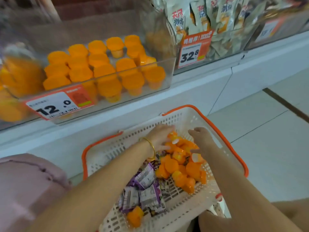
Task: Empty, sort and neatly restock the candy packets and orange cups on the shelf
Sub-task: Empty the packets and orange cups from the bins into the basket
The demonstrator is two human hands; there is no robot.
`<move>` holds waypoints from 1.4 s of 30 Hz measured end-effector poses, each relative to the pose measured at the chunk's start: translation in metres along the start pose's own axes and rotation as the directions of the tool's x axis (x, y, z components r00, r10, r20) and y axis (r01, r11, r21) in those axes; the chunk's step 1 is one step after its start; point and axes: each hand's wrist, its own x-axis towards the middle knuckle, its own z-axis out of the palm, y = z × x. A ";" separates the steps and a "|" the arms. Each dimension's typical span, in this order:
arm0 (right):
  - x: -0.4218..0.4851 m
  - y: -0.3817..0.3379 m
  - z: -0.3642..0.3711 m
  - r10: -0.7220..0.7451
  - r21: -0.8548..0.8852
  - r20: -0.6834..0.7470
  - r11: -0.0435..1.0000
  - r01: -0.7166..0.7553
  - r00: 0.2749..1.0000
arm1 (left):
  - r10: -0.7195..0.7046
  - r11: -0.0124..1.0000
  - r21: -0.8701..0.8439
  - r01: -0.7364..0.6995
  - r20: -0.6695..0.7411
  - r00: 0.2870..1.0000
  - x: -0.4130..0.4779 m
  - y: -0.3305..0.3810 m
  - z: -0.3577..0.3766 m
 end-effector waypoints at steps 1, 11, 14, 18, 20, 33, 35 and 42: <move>-0.011 -0.020 0.007 -0.044 0.029 -0.004 0.999 0.044 0.999 | 0.109 0.993 0.056 -0.108 -0.010 0.994 -0.006 0.018 -0.009; -0.079 -0.233 0.054 -0.859 -0.353 0.007 0.477 0.805 0.512 | 0.840 0.465 0.697 -0.546 -0.152 0.521 -0.086 0.135 -0.135; -0.041 -0.272 0.084 -0.701 -0.728 0.312 0.258 0.635 0.642 | 0.862 0.389 0.844 -0.369 -0.193 0.469 -0.077 0.138 -0.175; -0.024 -0.281 0.108 -0.294 -0.861 0.474 0.040 0.507 0.830 | 0.767 0.353 0.918 -0.177 -0.176 0.617 -0.057 0.140 -0.208; -0.020 -0.281 0.110 -0.271 -0.849 0.474 0.111 0.516 0.838 | 0.660 0.318 0.948 0.002 -0.223 0.718 -0.046 0.141 -0.213; 0.010 -0.270 0.113 -0.382 -0.684 0.433 0.451 0.573 0.817 | 0.471 0.051 0.973 0.227 -0.223 0.853 -0.035 0.139 -0.203; 0.015 -0.271 0.111 -0.442 -0.586 0.395 0.554 0.591 0.805 | 0.466 0.057 0.974 0.218 -0.219 0.857 -0.033 0.140 -0.203; 0.014 -0.271 0.109 -0.553 -0.463 0.313 0.621 0.633 0.772 | 0.470 0.153 0.985 0.085 -0.148 0.870 -0.021 0.144 -0.201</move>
